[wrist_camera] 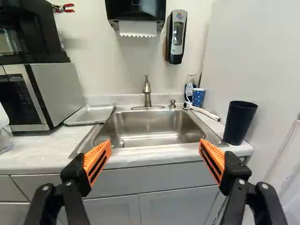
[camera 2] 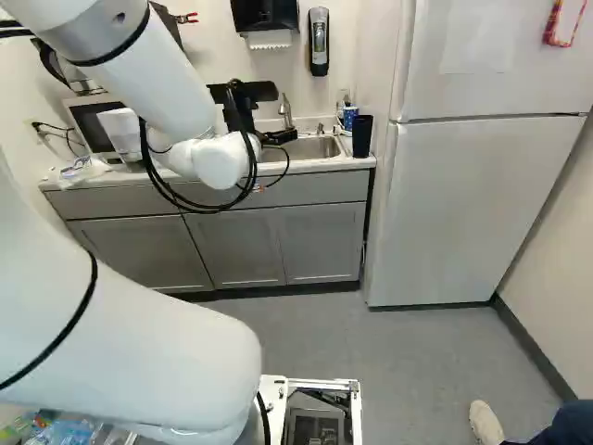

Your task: Rinse the cup and place it in the tray

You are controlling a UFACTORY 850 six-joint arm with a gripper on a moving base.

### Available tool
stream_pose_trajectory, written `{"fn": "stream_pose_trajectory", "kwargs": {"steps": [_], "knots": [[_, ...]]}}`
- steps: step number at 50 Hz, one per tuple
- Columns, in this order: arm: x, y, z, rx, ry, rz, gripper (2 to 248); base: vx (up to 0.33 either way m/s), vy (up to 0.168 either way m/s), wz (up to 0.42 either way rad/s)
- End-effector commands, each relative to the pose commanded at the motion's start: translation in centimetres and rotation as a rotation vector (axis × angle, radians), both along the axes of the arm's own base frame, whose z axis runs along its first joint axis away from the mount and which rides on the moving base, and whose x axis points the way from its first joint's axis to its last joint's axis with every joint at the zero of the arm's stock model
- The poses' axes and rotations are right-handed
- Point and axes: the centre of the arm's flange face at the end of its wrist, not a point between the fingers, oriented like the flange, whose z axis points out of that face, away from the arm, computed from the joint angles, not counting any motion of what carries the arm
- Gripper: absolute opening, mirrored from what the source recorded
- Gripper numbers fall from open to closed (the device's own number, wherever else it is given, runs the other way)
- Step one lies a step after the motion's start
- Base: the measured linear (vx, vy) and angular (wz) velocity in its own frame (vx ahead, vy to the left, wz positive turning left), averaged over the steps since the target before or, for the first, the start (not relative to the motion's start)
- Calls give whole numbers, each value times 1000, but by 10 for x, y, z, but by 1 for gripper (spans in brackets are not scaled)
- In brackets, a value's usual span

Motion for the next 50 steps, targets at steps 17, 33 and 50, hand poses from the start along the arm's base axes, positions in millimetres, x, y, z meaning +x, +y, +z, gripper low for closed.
{"fn": "stream_pose_trajectory", "kwargs": {"steps": [17, 33, 50], "knots": [[8, 0, 15, 0, 0, 0, 247, 0, 0, 0], [15, 0, 29, 0, 3, 0, 247, 0, 0, 0], [23, 0, 45, 0, 2, 0, 247, 0, 0, 0]]}}
